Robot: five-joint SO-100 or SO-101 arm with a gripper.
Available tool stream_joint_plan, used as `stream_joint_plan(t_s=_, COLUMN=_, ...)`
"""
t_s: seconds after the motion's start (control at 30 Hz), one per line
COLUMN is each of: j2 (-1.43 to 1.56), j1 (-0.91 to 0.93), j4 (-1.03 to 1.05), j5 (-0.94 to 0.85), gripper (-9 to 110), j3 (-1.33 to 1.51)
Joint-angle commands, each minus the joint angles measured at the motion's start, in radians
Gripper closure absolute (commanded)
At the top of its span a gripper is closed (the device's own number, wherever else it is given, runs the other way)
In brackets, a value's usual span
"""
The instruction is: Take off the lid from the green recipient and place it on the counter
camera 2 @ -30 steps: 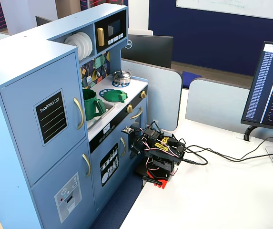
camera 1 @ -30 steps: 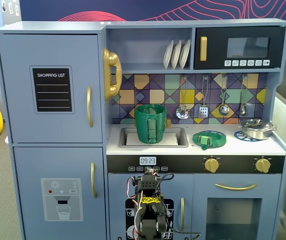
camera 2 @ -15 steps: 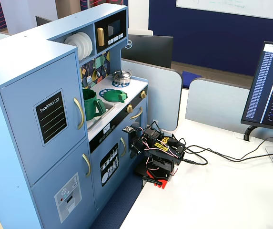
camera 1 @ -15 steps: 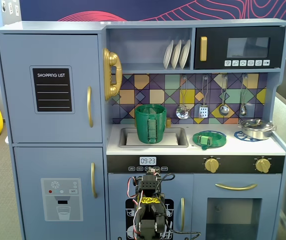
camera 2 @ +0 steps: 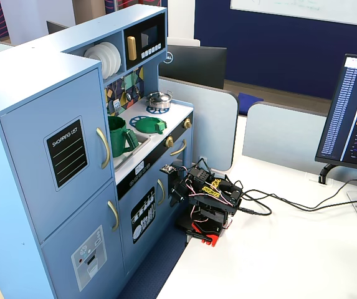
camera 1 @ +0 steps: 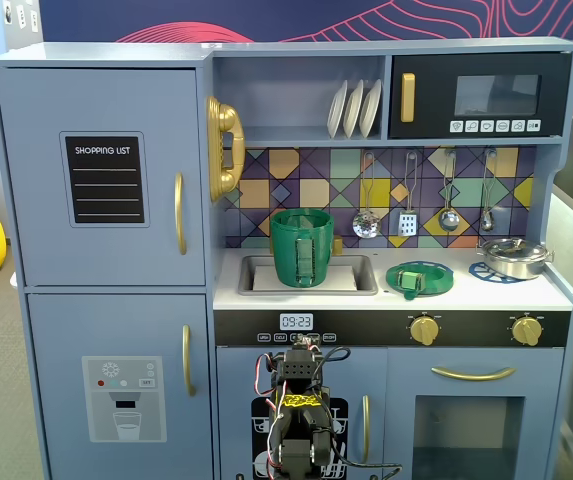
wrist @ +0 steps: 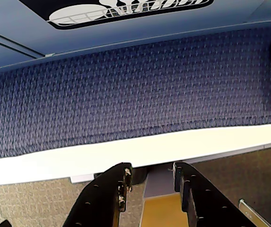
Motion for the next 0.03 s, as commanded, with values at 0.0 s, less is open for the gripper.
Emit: stream_joint_plan(t_s=0.0, j2=-0.009, j1=0.017, j4=0.186, j5=0.009, gripper=101, j3=-0.006)
